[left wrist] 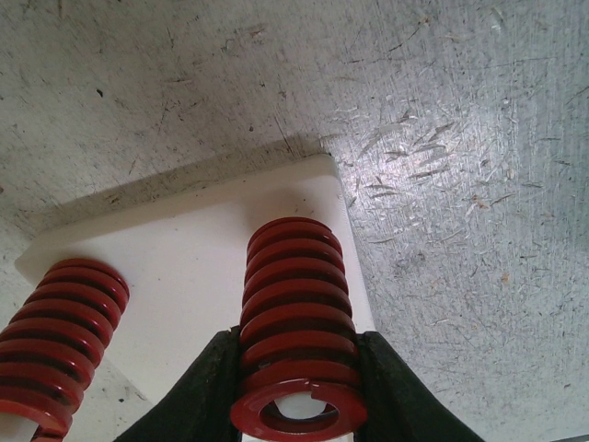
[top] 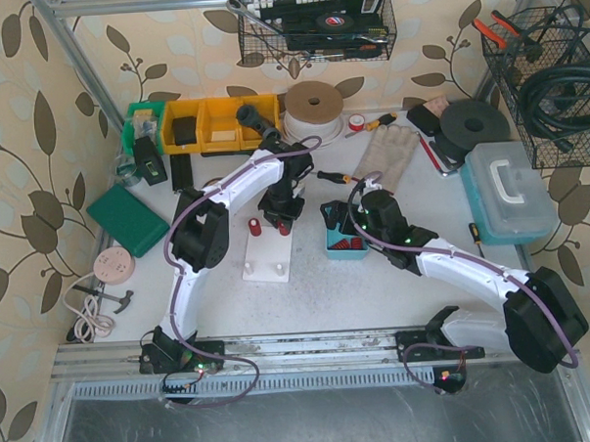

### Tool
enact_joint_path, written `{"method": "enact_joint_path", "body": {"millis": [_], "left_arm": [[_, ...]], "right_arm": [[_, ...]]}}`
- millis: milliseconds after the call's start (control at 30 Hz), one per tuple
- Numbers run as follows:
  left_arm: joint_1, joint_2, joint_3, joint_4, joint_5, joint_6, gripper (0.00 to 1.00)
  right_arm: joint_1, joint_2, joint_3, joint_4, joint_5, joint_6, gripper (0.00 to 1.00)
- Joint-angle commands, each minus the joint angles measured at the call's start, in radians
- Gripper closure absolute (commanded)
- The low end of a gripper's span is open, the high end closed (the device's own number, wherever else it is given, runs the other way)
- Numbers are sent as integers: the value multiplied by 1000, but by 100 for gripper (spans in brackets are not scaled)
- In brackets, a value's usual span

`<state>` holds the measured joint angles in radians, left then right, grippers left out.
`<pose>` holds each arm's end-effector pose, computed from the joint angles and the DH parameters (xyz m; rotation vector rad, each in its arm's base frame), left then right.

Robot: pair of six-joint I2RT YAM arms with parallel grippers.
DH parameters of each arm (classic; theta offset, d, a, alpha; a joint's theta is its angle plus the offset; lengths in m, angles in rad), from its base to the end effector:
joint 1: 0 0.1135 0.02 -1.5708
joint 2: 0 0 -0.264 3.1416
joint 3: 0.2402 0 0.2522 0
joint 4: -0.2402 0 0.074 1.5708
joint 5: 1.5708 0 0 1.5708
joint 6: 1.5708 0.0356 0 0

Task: Install the large spring

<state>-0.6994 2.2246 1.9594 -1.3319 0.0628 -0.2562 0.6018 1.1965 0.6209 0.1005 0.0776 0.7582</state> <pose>0.3275 -0.2784 0.2073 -0.6776 -3.0134 0.0675 0.2151 0.1443 0.2261 0.2170 2.1222 0.7538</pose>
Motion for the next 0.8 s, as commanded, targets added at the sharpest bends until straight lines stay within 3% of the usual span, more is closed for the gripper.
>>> {"method": "enact_joint_path", "body": {"millis": [0, 267, 333, 567, 767], "left_arm": [[6, 7, 6, -30, -9, 10, 100], [6, -19, -34, -9, -17, 2, 100], [5, -25, -36, -9, -20, 0, 96], [6, -42, -8, -27, -31, -4, 60], [5, -66, -3, -27, -32, -16, 44]], "right_arm": [[-2, 12, -2, 14, -18, -9, 5], [11, 14, 9, -1, -18, -20, 6], [17, 14, 15, -9, -14, -21, 6], [24, 9, 23, -28, -7, -20, 6], [24, 15, 31, -39, -13, -20, 7]]}}
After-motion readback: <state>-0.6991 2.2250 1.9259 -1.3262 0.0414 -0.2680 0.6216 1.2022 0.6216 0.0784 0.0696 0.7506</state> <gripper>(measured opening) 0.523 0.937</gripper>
